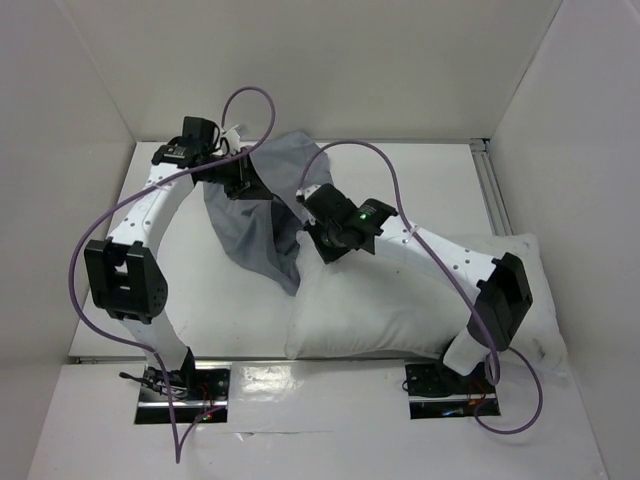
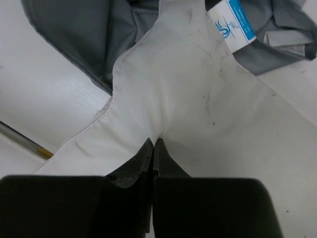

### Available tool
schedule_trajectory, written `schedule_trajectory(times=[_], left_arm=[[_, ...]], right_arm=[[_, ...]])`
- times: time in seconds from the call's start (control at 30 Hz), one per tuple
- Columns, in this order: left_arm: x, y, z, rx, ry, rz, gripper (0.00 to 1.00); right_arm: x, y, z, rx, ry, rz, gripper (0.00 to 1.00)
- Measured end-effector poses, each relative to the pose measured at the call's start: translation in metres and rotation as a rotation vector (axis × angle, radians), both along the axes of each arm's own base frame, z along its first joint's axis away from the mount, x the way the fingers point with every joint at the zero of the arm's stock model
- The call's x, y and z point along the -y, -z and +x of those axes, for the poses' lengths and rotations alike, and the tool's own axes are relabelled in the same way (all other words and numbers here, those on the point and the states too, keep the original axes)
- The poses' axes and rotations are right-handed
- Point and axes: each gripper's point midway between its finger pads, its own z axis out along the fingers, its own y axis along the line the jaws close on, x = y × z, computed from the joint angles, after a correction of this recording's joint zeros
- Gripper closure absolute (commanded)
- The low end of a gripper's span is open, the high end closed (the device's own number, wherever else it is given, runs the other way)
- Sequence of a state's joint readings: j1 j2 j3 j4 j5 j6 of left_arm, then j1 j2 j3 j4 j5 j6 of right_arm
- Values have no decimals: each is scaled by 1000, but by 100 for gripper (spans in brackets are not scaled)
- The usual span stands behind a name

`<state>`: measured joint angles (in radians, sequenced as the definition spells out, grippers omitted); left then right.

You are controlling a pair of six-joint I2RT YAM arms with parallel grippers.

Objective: Put the pillow into the pillowcase

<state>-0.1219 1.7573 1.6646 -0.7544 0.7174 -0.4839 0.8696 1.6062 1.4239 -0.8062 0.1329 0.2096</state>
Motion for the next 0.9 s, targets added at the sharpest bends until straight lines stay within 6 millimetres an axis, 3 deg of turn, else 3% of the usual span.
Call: schedule_trajectory(times=[0.23, 0.33, 0.47, 0.6, 0.77, 0.8, 0.9], left_arm=[[0, 2, -16, -4, 20, -7, 100], [0, 2, -16, -1, 22, -9, 100], [1, 1, -17, 16, 37, -13, 100], [-1, 6, -25, 11, 46, -7, 100], [-5, 9, -39, 23, 63, 19, 100], [-6, 9, -43, 27, 67, 22, 100], [-5, 10, -54, 33, 87, 30, 100]], right_arm=[[-38, -27, -2, 5, -128, 86, 100], [-55, -30, -6, 8, -174, 103, 100], [-60, -29, 1, 10, -171, 110, 100], [-43, -31, 43, 27, -66, 146, 100], [5, -40, 108, 65, 117, 219, 100], [23, -42, 123, 72, 170, 228, 100], [47, -44, 141, 72, 259, 253, 100]])
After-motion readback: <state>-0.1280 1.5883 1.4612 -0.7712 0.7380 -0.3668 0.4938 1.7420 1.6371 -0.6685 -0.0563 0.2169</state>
